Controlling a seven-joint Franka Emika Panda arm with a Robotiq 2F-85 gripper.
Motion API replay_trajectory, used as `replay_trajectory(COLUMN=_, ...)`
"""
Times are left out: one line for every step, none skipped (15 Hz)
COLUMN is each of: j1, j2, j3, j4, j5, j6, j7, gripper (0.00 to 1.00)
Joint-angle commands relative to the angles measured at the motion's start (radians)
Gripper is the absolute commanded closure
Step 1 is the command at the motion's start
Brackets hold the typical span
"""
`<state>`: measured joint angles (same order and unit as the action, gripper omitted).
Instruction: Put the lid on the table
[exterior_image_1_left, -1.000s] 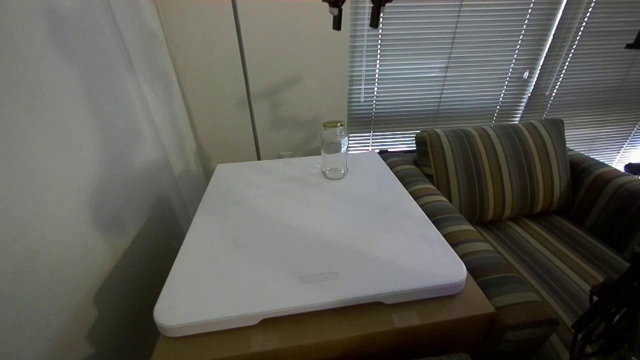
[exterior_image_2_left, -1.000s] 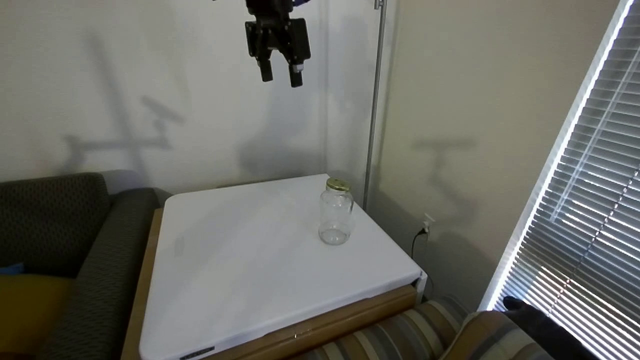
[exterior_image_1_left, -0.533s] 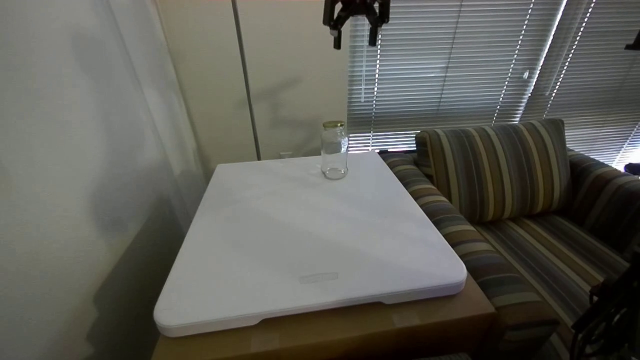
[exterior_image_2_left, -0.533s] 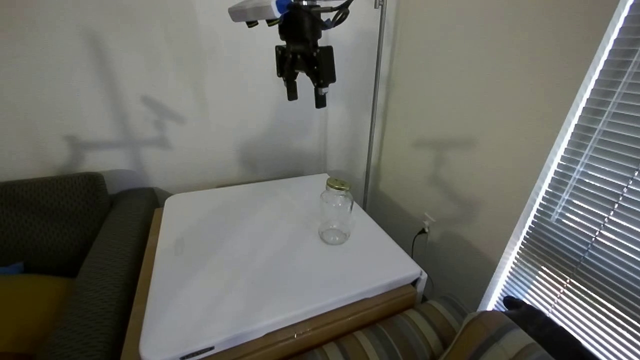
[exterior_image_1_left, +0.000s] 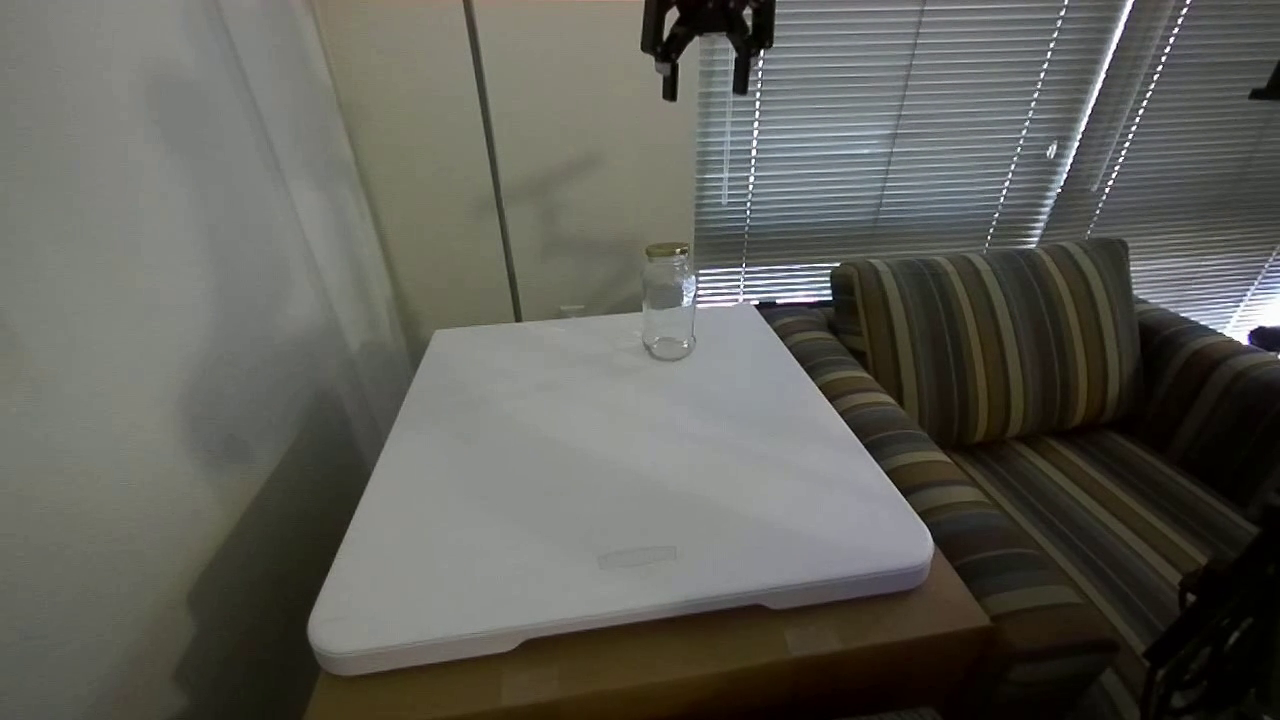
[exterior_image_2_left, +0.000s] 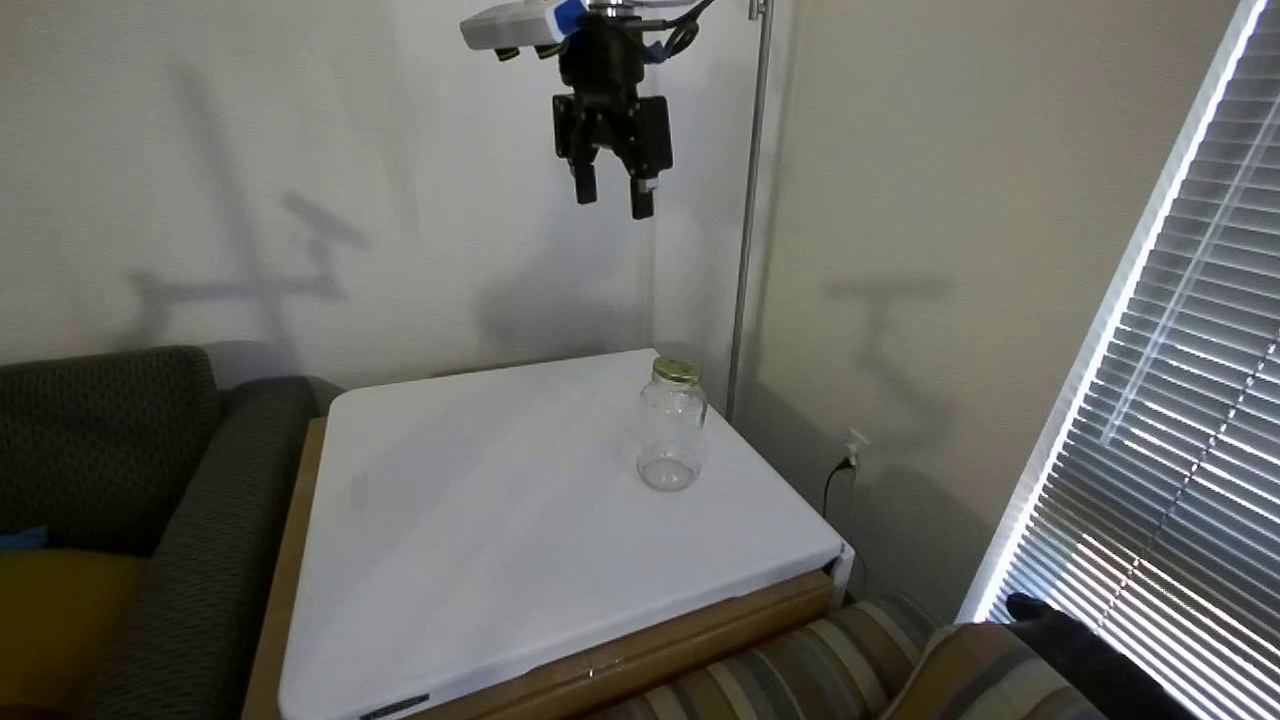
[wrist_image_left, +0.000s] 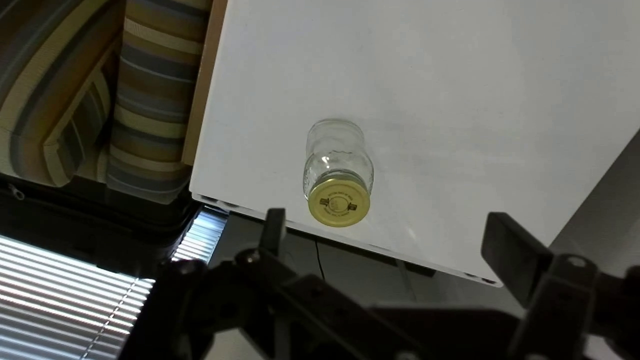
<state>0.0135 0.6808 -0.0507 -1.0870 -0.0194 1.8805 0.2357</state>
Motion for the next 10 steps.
replay_trajectory(j1=-0.022, j2=0.119, j3=0.005, j4=0.161, j5=0.021, j6=-0.037, j7=-0.014, gripper=0.0)
replay_trajectory(j1=-0.024, j2=0.144, j3=0.008, j4=0.195, j5=0.025, j6=-0.045, j7=-0.017, gripper=0.0)
replay_trajectory(j1=-0.027, j2=0.177, j3=0.01, j4=0.234, j5=0.029, j6=-0.054, j7=-0.015, gripper=0.0)
replay_trajectory(j1=-0.026, j2=0.208, j3=0.006, j4=0.274, j5=0.03, j6=-0.066, j7=-0.001, gripper=0.0)
replay_trajectory(j1=-0.029, j2=0.236, j3=0.008, j4=0.307, j5=0.034, j6=-0.074, j7=-0.003, gripper=0.0)
replay_trajectory(j1=-0.03, j2=0.263, j3=0.008, j4=0.339, j5=0.036, j6=-0.084, j7=0.001, gripper=0.0)
replay_trajectory(j1=-0.033, j2=0.29, j3=0.007, j4=0.372, j5=0.041, j6=-0.092, j7=0.006, gripper=0.0)
replay_trajectory(j1=-0.041, j2=0.317, j3=0.011, j4=0.402, j5=0.05, j6=-0.098, j7=0.006, gripper=0.0)
replay_trajectory(j1=-0.045, j2=0.339, j3=0.011, j4=0.422, j5=0.054, j6=-0.093, j7=0.011, gripper=0.0)
replay_trajectory(j1=-0.05, j2=0.36, j3=0.01, j4=0.442, j5=0.06, j6=-0.085, j7=0.02, gripper=0.0)
